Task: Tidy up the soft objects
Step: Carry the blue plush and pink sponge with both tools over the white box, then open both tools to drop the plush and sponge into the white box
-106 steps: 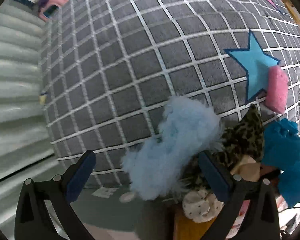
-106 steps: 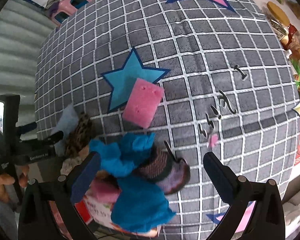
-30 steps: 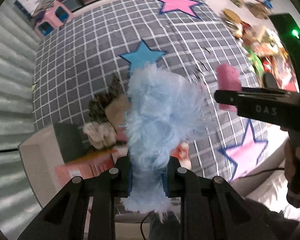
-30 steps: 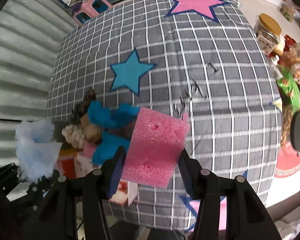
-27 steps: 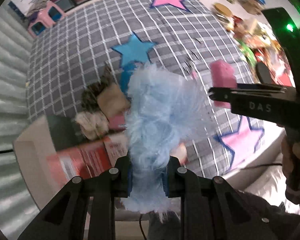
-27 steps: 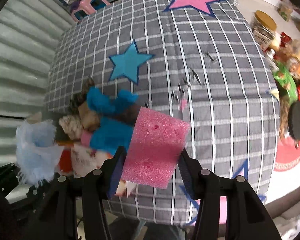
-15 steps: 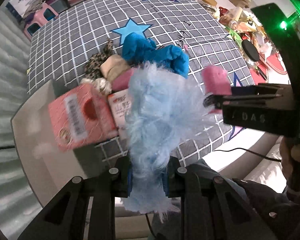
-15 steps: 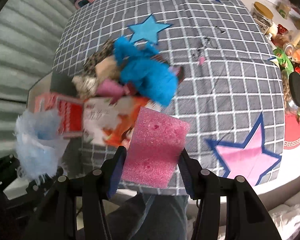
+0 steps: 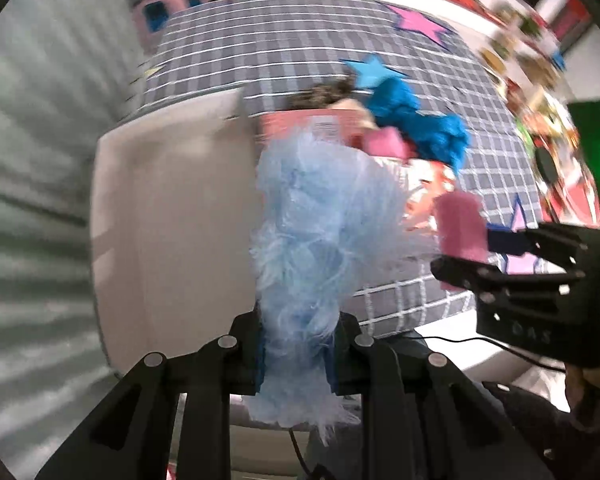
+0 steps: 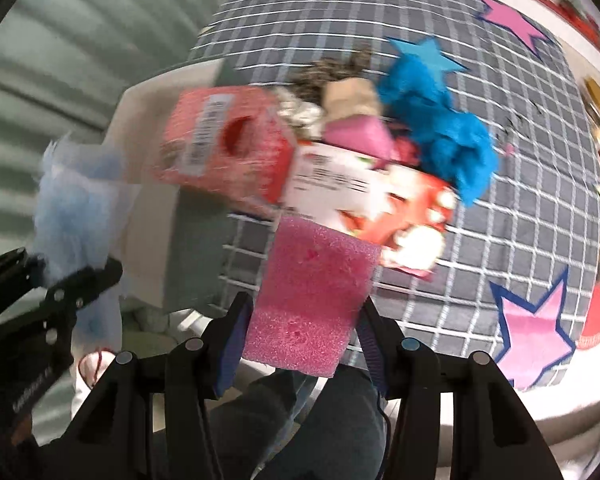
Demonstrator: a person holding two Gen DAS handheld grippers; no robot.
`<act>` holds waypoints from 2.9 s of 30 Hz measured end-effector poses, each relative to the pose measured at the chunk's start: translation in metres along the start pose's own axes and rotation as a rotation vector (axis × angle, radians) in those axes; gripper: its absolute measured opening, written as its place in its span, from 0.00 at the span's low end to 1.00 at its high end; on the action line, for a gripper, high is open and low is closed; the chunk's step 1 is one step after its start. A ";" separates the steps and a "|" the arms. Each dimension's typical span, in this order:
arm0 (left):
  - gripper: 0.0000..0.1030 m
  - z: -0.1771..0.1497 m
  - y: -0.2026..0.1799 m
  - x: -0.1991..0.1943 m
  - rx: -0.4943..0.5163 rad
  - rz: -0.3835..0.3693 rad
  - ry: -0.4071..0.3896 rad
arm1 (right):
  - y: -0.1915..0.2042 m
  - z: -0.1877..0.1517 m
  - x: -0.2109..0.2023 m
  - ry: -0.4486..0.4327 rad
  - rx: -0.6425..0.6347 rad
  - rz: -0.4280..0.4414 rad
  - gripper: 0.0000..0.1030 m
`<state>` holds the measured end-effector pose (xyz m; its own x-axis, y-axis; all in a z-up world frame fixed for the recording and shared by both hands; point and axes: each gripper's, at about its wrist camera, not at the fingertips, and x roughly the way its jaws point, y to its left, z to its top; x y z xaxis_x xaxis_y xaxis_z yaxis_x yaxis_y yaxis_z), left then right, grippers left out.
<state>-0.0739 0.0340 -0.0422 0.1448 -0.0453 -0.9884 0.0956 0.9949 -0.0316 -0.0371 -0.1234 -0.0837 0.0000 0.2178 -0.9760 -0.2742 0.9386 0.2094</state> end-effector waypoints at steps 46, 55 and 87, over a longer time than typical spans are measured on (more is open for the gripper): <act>0.24 -0.049 0.127 0.041 -0.470 0.147 0.056 | 0.164 0.051 0.045 0.093 -0.402 0.011 0.52; 0.24 -0.048 0.128 0.045 -0.467 0.148 0.066 | 0.163 0.048 0.051 0.104 -0.406 0.013 0.52; 0.87 -0.054 0.139 0.044 -0.525 0.126 0.023 | 0.144 0.049 0.049 0.068 -0.353 0.038 0.89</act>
<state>-0.1073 0.1750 -0.0982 0.1010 0.0736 -0.9922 -0.4271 0.9039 0.0236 -0.0295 0.0356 -0.0983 -0.0771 0.2218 -0.9720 -0.5883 0.7770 0.2240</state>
